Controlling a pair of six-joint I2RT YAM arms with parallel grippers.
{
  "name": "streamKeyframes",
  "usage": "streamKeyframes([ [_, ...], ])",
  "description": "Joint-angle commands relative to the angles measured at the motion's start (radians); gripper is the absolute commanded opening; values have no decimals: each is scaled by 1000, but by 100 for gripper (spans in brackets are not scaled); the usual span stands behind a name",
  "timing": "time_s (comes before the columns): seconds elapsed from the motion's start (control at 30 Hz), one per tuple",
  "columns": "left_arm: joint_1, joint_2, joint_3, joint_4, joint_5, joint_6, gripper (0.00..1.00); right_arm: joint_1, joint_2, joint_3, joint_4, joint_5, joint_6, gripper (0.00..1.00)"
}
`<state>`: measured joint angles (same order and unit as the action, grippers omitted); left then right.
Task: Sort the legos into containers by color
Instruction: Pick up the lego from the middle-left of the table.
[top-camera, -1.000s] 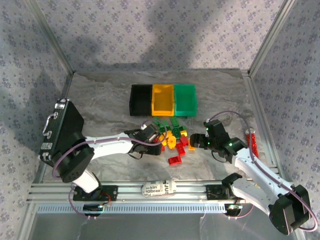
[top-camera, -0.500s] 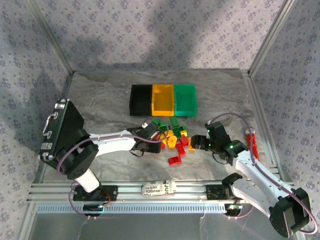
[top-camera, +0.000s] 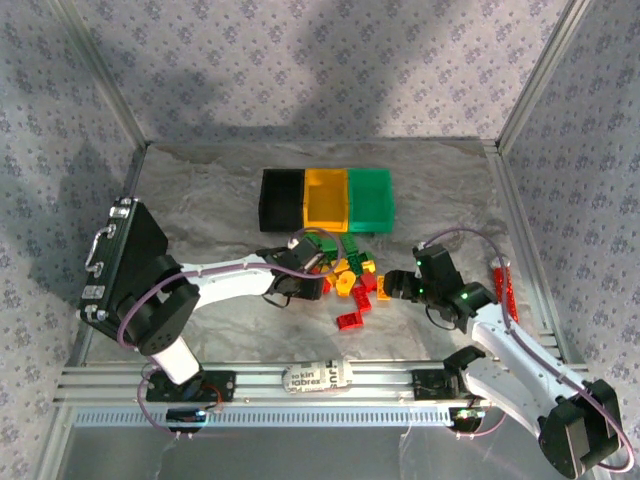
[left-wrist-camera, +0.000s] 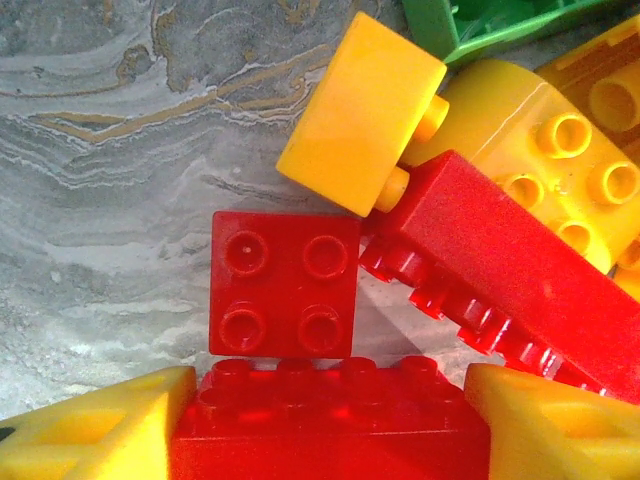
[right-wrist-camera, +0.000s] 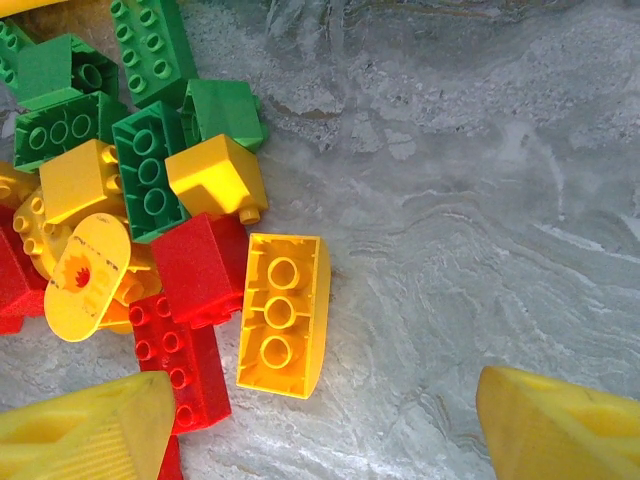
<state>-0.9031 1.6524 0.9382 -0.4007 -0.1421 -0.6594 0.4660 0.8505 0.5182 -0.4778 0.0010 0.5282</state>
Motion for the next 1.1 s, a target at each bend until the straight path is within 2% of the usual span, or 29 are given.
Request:
streamKeyframes([
  [0.0, 4, 7, -1, -51, 4, 3, 69, -8, -11, -17, 4, -10, 14, 81],
  [0.13, 3, 4, -10, -54, 4, -5, 77, -13, -10, -24, 11, -15, 18, 81],
  [0.3, 1, 18, -11, -50, 7, -4, 77, -17, -11, -33, 14, -16, 23, 81],
  [0.57, 1, 40, 0, -50, 16, 1, 73, -27, -26, -47, 15, -18, 26, 81],
  [0.77, 1, 23, 16, -83, 1, 15, 62, -41, -41, -49, 2, -21, 24, 81],
  [0.87, 7, -24, 44, -138, -30, 38, 60, -48, -51, -43, -7, -26, 20, 81],
  [1.0, 61, -119, 86, -184, -36, 90, 60, -58, -66, -38, -10, -39, 16, 81],
  [1.07, 116, -155, 121, -204, -36, 131, 61, -60, -68, -37, -8, -45, 15, 81],
])
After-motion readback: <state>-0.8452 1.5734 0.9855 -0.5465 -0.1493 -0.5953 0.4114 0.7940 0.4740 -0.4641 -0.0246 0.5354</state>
